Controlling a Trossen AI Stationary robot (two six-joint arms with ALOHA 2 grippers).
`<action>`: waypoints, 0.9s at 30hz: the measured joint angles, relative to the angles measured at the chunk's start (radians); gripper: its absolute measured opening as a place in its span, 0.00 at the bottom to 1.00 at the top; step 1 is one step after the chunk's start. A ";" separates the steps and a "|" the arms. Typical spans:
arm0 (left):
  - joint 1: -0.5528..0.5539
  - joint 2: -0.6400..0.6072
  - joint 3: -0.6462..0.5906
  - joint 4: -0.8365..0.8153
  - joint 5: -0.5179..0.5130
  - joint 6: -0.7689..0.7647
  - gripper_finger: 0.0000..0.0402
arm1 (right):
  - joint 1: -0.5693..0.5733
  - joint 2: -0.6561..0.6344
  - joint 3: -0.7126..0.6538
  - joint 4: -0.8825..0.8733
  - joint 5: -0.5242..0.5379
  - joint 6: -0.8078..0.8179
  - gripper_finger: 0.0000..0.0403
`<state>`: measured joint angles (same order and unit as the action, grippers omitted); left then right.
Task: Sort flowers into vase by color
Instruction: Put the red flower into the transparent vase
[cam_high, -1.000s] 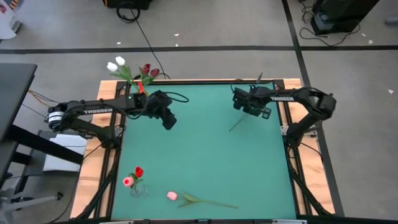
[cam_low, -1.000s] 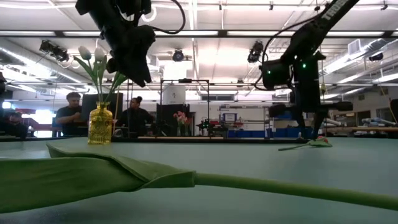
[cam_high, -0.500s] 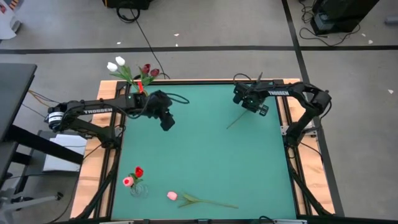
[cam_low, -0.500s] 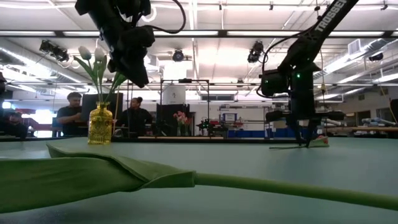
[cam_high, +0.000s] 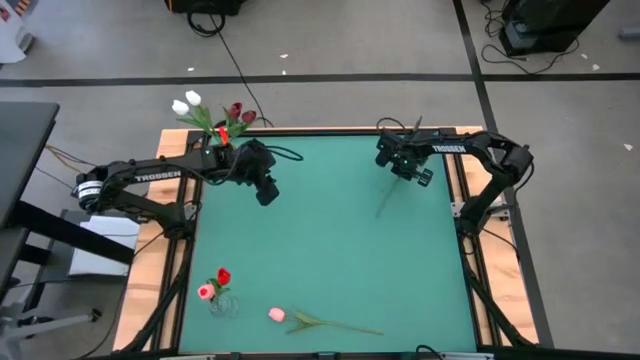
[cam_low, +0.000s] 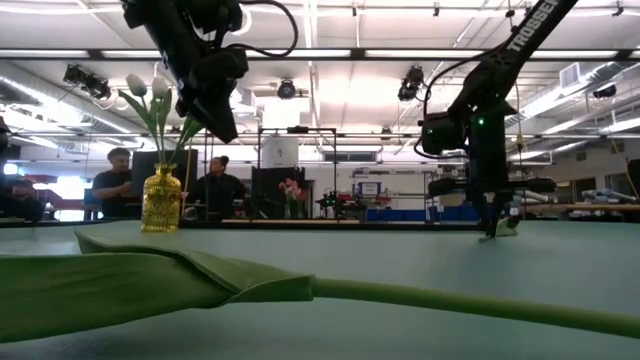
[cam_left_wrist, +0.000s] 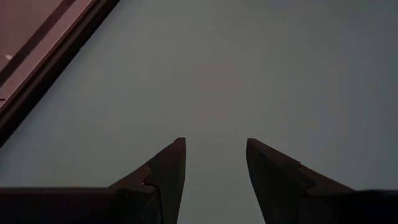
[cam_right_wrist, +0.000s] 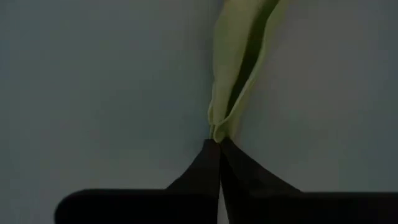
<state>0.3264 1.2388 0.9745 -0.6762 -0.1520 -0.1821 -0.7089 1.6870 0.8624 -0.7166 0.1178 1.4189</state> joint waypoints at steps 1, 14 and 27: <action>0.003 0.000 0.000 0.000 0.000 0.004 0.43 | 0.004 -0.004 -0.001 0.001 0.005 -0.007 0.02; 0.023 0.000 0.000 0.021 0.000 0.047 0.43 | 0.145 -0.209 0.032 0.138 0.045 -0.149 0.01; 0.044 -0.036 0.000 0.031 0.132 -0.085 0.43 | 0.386 -0.398 0.035 0.815 0.081 -0.645 0.00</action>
<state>0.3702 1.2024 0.9741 -0.6452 -0.0197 -0.2666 -0.3225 1.2887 0.8978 0.0986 0.1985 0.7737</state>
